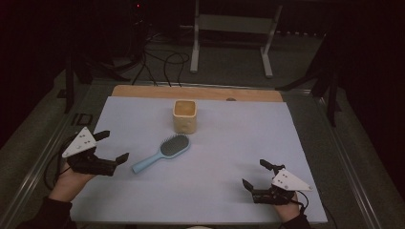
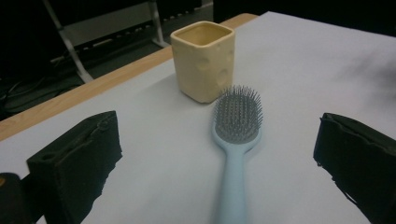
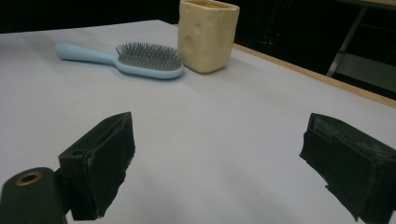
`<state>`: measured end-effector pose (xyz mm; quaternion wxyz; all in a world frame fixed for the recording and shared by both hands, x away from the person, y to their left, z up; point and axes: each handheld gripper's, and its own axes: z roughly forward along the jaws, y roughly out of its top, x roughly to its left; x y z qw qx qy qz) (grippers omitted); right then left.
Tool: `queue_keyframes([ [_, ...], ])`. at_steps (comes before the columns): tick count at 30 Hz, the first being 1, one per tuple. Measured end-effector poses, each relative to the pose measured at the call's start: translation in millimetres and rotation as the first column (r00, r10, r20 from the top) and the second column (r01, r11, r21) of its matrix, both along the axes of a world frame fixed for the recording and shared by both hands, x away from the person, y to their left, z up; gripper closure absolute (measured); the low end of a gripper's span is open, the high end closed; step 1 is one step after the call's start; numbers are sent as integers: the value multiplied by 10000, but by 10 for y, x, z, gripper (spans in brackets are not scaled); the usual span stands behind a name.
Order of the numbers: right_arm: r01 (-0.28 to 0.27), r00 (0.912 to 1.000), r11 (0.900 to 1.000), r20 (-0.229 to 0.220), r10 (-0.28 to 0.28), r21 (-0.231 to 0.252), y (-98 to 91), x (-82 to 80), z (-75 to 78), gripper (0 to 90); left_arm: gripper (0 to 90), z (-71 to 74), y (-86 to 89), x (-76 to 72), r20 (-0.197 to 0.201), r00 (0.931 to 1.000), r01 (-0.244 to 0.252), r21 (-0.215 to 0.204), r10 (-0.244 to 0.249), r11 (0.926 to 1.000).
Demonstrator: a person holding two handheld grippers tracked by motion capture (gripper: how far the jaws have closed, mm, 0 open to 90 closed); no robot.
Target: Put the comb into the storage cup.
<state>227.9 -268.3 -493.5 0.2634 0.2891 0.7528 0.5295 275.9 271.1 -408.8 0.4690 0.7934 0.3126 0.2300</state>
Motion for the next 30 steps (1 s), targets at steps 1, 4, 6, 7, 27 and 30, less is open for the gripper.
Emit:
queue_keyframes([
  [1, 0, 10000, 10000, 0, 0, 0, 0, 0, 0, 92, 22, 0, 0, 0, 0, 10000, 0, 0, 0, 10000],
  [4, -9, 10000, 10000, -46, 9, 64, -2, 3, -2, 93, 49, -13, -49, 64, -34, 10000, 73, 173, -72, 9998],
  [6, -2, 10000, 10000, -48, 3, 66, -2, 3, -1, 92, 62, -40, -89, 111, -190, 9998, 59, 424, -51, 9991],
  [7, -8, 10000, 10000, -44, 8, 73, -2, 2, 0, 93, 63, -60, -109, 133, -269, 9996, 55, 565, -40, 9984],
  [27, -85, 10000, 10000, -47, 85, -13, 14, 4, -7, 93, 333, -467, -203, 391, -1637, 9853, -218, 1669, 495, 9857],
  [30, -95, 9999, 10000, -32, 95, -10, 14, 2, -5, 93, 405, -507, -199, 404, -1717, 9836, -259, 1709, 557, 9850],
])
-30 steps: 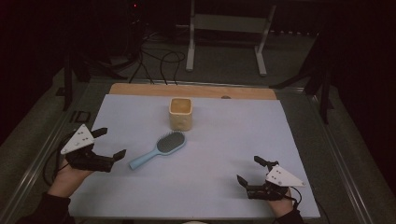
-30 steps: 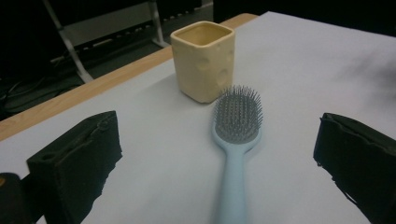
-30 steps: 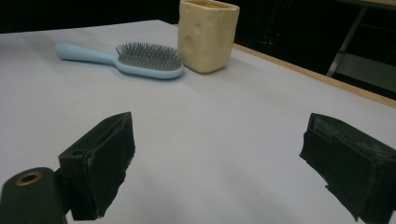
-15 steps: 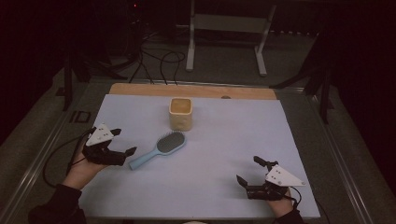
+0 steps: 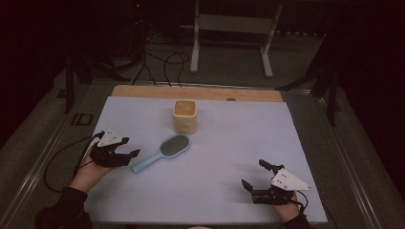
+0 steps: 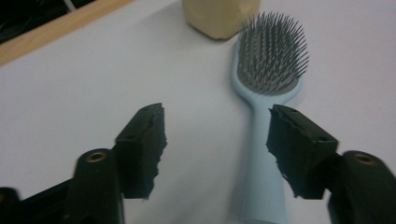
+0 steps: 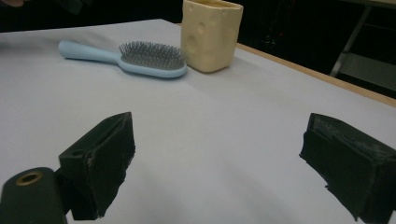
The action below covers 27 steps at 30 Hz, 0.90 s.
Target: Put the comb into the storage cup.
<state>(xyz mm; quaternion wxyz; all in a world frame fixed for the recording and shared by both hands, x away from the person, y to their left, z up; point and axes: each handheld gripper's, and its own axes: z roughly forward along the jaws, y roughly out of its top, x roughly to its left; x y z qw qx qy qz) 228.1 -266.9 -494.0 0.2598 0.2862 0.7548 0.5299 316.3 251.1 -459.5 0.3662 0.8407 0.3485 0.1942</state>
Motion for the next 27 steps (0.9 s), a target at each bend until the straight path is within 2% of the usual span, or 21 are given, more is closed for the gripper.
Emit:
queue_keyframes([
  [3, 17, 10000, 10000, 15, -17, 5, -1, 0, 1, 94, 472, -76, -13, 15, -269, 9996, 15, 83, -13, 10000],
  [8, 3, 10000, 10000, 12, -3, -23, 1, -1, 1, 94, 535, -118, -36, 19, -379, 9993, 93, 423, -77, 9991],
  [9, -15, 10000, 10000, 3, 15, -14, 3, -1, 0, 94, 592, -163, -42, 39, -566, 9984, -29, 557, 60, 9984],
  [10, -36, 10000, 10000, 7, 36, -9, 3, -2, 0, 93, 616, -174, -40, 43, -568, 9983, -78, 635, 114, 9980],
  [15, -49, 10000, 10000, -2, 49, -2, 4, -1, -1, 94, 733, -240, -43, 61, -771, 9967, -174, 802, 236, 9966],
  [18, -52, 10000, 10000, -5, 52, -8, 4, -2, -1, 94, 801, -270, -43, 66, -951, 9951, -202, 760, 275, 9969],
  [22, -63, 10000, 10000, -6, 63, -13, 6, 0, -3, 94, 879, -307, -57, 80, -1191, 9927, -70, 934, 181, 9956],
  [27, -68, 10000, 10000, -14, 68, -22, 7, 1, -5, 94, 895, -347, -95, 85, -1421, 9897, -9, 1240, 186, 9923],
])
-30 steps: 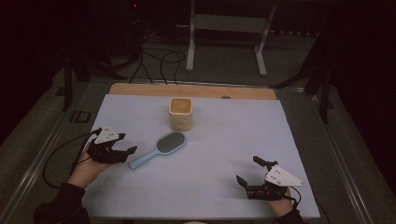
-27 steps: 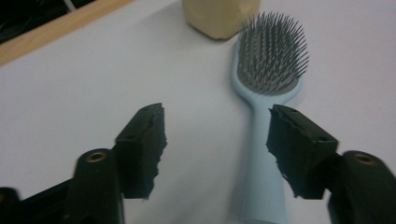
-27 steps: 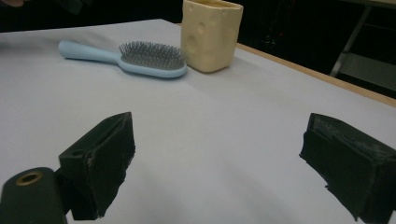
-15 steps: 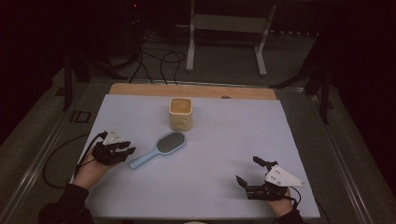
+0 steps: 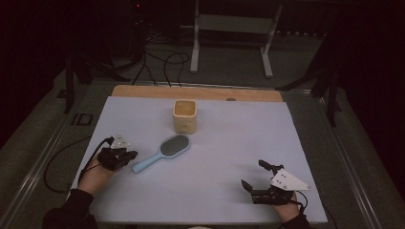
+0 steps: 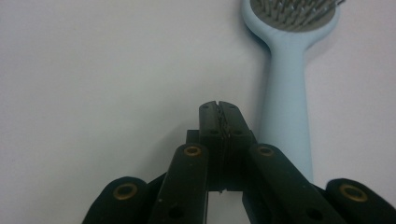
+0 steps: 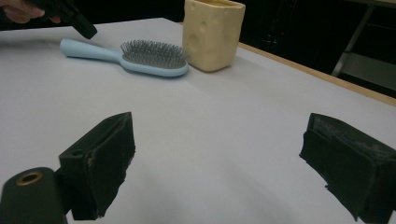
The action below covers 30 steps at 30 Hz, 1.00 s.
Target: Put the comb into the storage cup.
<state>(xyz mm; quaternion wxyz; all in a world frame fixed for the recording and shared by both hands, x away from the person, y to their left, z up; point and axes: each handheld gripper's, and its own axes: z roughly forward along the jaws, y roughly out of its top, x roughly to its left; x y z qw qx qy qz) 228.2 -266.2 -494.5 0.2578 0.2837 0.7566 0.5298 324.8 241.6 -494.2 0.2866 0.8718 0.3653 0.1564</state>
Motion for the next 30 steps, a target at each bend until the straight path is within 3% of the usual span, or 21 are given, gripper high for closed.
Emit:
queue_keyframes([
  [3, -1, 10000, 10000, -17, 1, 5, 0, 0, -1, 94, 897, -21, -34, -2, -258, 9996, 79, 247, -73, 9997],
  [11, 13, 10000, 10000, -24, -13, 7, -2, 2, -2, 94, 898, 17, -123, -72, -475, 9978, 498, 665, -467, 9965],
  [30, 12, 10000, 10000, -43, -12, 14, 0, 2, 0, 94, 898, 40, -332, -310, -972, 9897, 1149, 1031, -1050, 9880],
])
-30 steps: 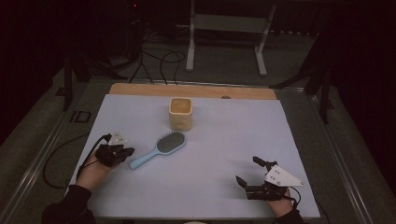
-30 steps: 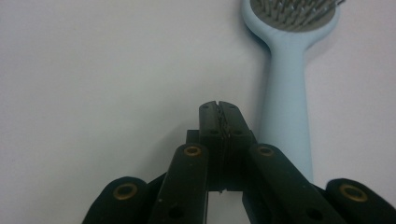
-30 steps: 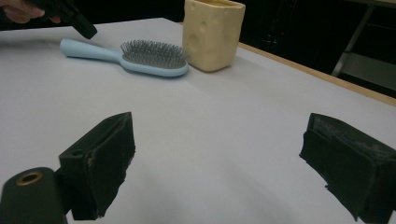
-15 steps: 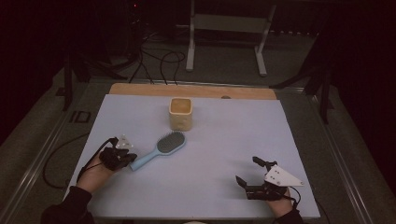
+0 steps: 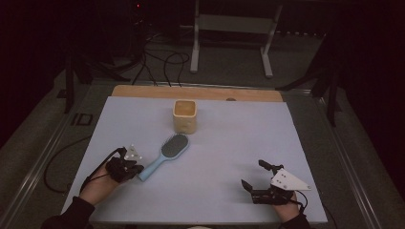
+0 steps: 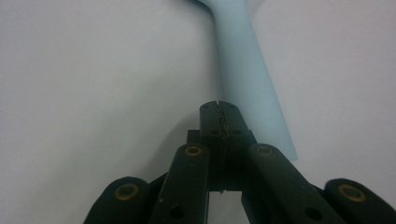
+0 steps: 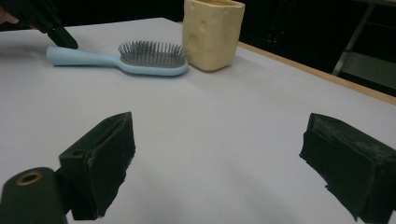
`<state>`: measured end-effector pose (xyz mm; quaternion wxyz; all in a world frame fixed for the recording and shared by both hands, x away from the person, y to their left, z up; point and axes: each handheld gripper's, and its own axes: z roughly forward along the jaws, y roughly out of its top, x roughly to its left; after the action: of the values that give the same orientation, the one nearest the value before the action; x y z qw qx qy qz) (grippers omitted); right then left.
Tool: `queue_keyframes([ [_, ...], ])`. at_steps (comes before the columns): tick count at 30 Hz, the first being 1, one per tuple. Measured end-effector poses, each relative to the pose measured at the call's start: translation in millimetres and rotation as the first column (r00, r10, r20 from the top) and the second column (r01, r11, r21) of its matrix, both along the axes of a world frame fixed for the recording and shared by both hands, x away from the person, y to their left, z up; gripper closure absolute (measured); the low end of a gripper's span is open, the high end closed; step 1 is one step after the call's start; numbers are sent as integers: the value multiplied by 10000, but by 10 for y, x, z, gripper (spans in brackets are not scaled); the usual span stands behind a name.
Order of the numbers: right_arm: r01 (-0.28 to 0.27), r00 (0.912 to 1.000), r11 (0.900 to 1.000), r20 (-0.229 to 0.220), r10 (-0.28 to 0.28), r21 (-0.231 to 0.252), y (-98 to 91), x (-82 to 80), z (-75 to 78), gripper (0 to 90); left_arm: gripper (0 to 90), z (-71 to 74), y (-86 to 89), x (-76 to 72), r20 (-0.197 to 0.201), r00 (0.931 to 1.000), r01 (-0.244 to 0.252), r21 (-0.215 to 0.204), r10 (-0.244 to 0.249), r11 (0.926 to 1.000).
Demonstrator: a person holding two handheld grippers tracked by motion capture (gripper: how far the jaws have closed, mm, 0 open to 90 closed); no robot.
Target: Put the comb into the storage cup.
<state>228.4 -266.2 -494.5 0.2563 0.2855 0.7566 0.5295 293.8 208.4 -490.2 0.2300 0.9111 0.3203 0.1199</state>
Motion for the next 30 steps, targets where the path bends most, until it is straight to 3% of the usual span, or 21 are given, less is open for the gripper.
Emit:
queue_keyframes([
  [8, -9, 10000, 10000, 5, 9, 12, -6, 3, -1, 94, 898, 21, -145, -76, -343, 9994, 38, 190, -31, 9998],
  [10, -1, 10000, 10000, 18, 1, -1, -8, 2, 0, 94, 898, 14, -158, -83, -515, 9987, 41, -47, -43, 10000],
  [18, -15, 10000, 10000, -7, 15, 15, -4, 1, 0, 94, 899, 21, -213, -142, -775, 9969, 128, -77, -134, 9999],
  [22, -21, 10000, 10000, -14, 21, 10, -2, -1, -1, 94, 898, 20, -236, -162, -918, 9948, 413, -249, -435, 9988],
  [23, -19, 10000, 10000, -13, 19, -14, -2, 0, -1, 94, 898, 17, -239, -159, -1103, 9931, 367, -378, -407, 9986],
  [28, -13, 10000, 10000, 0, 13, -6, -2, -1, -1, 94, 898, 21, -237, -156, -1151, 9922, 442, -318, -475, 9985],
  [30, -11, 10000, 10000, 8, 11, -10, -2, -3, 0, 94, 897, 41, -222, -147, -893, 9959, 157, -4, -157, 9999],
])
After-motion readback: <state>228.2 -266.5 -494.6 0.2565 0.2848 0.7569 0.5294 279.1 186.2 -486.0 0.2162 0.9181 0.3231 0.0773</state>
